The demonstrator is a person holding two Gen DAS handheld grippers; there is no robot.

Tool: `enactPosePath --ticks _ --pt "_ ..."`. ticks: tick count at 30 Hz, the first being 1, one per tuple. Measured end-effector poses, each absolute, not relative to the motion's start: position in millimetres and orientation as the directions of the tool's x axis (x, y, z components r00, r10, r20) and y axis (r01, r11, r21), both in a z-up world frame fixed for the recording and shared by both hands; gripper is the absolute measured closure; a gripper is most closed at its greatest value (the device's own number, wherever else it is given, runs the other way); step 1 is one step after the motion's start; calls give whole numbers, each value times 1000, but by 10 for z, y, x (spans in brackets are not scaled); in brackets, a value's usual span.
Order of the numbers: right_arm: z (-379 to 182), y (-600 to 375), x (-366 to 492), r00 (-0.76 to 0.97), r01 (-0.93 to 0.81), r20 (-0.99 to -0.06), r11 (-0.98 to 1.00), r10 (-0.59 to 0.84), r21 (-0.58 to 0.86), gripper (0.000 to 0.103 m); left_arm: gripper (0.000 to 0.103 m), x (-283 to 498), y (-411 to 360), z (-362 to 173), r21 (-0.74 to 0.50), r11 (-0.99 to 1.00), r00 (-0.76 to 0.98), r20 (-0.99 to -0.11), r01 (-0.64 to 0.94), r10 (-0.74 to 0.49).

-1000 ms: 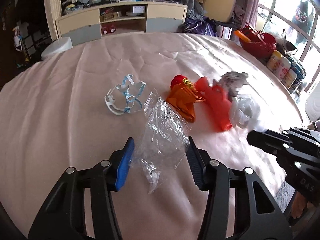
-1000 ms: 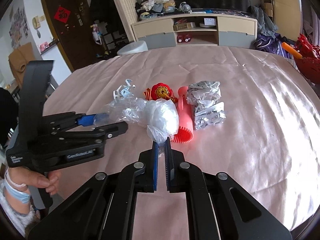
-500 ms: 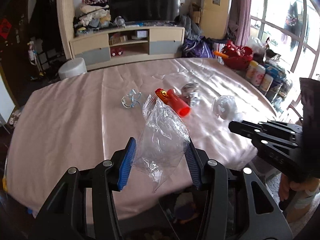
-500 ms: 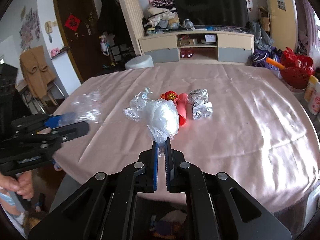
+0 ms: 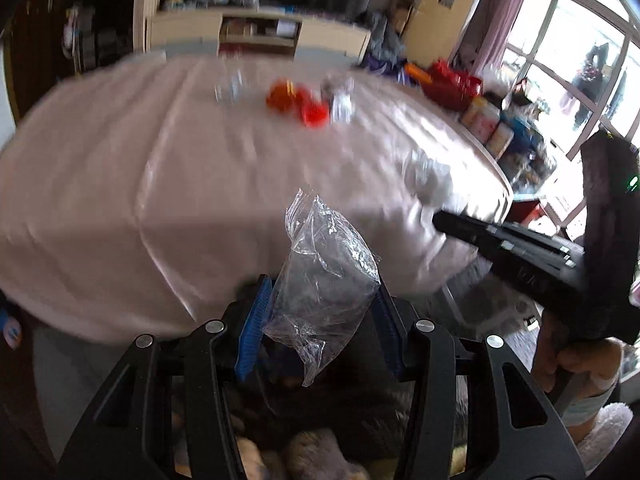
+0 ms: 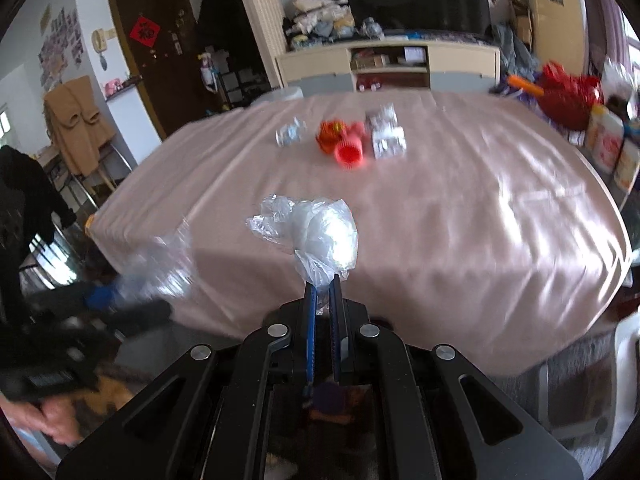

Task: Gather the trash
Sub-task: 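Carry both bags over the black bin and open both tools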

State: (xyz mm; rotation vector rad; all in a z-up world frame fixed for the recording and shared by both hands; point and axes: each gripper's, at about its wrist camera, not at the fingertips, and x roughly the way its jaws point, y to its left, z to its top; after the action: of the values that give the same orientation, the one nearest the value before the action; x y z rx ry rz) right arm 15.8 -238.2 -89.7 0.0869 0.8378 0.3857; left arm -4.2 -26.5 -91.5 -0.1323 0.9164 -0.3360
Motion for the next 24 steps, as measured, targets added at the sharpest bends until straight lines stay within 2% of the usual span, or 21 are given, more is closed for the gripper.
enactPosePath --ticks 10,24 --pt "-1562 -2423 82 495 -232 -804 942 329 242 95 56 -23 -503 -1699 -292 932 404 -843 214 -356" --pt "-2039 -2350 246 366 -200 -858 931 360 306 95 56 118 -593 -2204 -297 930 279 -894 216 -350"
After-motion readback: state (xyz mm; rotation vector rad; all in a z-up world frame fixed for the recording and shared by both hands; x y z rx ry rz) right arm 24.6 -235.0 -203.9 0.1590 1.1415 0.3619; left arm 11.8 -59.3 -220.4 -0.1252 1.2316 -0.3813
